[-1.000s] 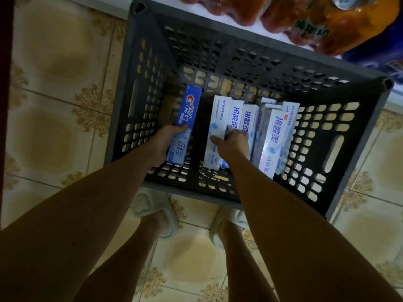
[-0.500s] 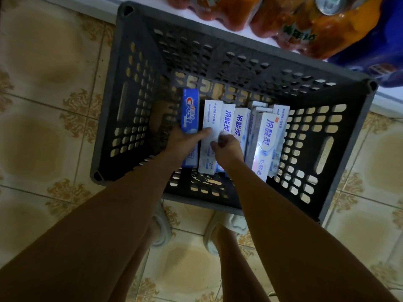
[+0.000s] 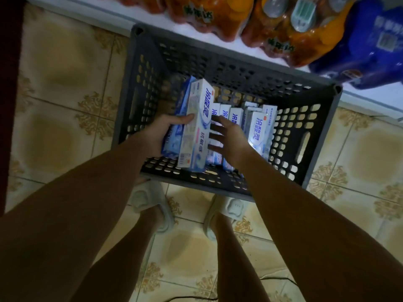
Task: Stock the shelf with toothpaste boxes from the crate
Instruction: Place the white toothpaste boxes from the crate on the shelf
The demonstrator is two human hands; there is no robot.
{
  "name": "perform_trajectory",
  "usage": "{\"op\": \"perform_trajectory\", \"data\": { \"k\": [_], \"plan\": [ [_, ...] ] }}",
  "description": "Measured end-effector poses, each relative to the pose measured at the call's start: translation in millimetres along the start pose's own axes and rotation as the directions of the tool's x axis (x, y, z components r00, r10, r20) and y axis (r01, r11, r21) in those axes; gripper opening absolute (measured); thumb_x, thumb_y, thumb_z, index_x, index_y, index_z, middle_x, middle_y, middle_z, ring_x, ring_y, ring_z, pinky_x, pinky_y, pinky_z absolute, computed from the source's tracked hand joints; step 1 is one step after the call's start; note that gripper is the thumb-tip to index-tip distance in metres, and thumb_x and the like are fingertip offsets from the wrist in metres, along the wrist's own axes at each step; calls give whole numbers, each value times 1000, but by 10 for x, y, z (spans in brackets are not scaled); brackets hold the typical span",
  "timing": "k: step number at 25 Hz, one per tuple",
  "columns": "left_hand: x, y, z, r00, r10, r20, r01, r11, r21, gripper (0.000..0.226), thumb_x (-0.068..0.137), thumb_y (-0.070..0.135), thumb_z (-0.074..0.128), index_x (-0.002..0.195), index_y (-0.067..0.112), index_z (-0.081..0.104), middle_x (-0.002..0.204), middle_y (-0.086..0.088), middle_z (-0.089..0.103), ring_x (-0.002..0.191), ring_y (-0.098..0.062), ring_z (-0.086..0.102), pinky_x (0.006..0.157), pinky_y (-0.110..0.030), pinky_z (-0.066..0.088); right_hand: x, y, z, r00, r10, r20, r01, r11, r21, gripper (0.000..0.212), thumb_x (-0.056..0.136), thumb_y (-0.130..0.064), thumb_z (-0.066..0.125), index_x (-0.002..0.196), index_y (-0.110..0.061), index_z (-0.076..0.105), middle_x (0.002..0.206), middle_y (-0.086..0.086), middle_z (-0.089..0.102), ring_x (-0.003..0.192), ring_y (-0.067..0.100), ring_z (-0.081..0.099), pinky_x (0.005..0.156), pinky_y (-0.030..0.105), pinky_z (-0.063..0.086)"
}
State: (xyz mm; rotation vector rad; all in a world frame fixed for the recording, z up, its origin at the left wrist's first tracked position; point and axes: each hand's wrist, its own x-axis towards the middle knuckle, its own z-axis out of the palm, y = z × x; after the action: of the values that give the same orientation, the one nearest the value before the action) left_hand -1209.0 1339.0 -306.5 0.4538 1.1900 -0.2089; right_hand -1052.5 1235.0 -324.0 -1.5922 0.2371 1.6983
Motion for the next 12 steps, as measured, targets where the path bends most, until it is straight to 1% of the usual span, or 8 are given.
{"op": "perform_trajectory", "data": {
  "k": [1,3,5,6,7,8,10,12],
  "plan": [
    [-151,82,26,1000,-11,18,11,1000,2,46,72,37,68,111,13,68,98,-11,76,83,-26,74,79,-42,53,-96,-152,72,999,-11,40,10,1000,25,36,98,-45,48,114,-16,64,112,7,67,106,25,64,96,43,50],
    [-450,245,114,1000,3,30,-4,1000,16,45,70,43,64,102,12,70,85,-9,76,70,-22,74,73,-37,50,-305,-463,212,991,-58,120,53,998,43,45,97,-55,45,112,-17,62,108,9,61,99,25,59,91,40,49],
    [-768,428,229,998,63,25,-64,998,29,44,71,45,61,98,12,71,81,-7,76,66,-20,73,71,-36,50,-596,-754,345,975,-94,201,81,994,70,51,92,-61,48,114,-16,61,103,10,56,92,25,53,82,34,50],
    [-908,522,282,997,77,31,-78,997,30,42,71,45,61,94,12,73,81,-8,76,66,-21,73,72,-36,49,-747,-876,411,970,-104,221,86,992,89,53,91,-60,50,116,-15,62,101,11,59,90,24,56,81,32,51],
    [-1059,618,342,996,80,36,-81,996,34,39,71,44,62,89,13,76,83,-9,76,67,-22,73,72,-36,50,-894,-986,469,969,-112,221,91,990,104,54,92,-57,50,120,-13,62,106,10,66,92,24,63,83,32,53],
    [-1208,701,398,997,74,37,-76,996,50,37,71,43,63,87,13,77,84,-10,77,68,-23,73,72,-36,51,-1031,-1071,510,969,-122,212,97,987,125,53,95,-53,48,126,-12,61,115,8,69,100,24,67,88,36,54],
    [-1582,875,527,997,67,37,-70,992,101,38,71,40,65,95,11,74,86,-10,77,69,-23,74,68,-35,56,-1366,-1258,597,973,-153,174,125,978,165,50,98,-48,47,133,-13,58,126,8,67,113,26,65,97,43,51],
    [-2013,1021,662,996,72,44,-78,988,131,39,73,33,67,103,9,68,87,-9,77,70,-22,74,66,-35,60,-1741,-1443,678,976,-199,83,186,972,140,45,97,-46,52,127,-14,59,122,8,69,110,27,67,94,44,53]
  ]
}}
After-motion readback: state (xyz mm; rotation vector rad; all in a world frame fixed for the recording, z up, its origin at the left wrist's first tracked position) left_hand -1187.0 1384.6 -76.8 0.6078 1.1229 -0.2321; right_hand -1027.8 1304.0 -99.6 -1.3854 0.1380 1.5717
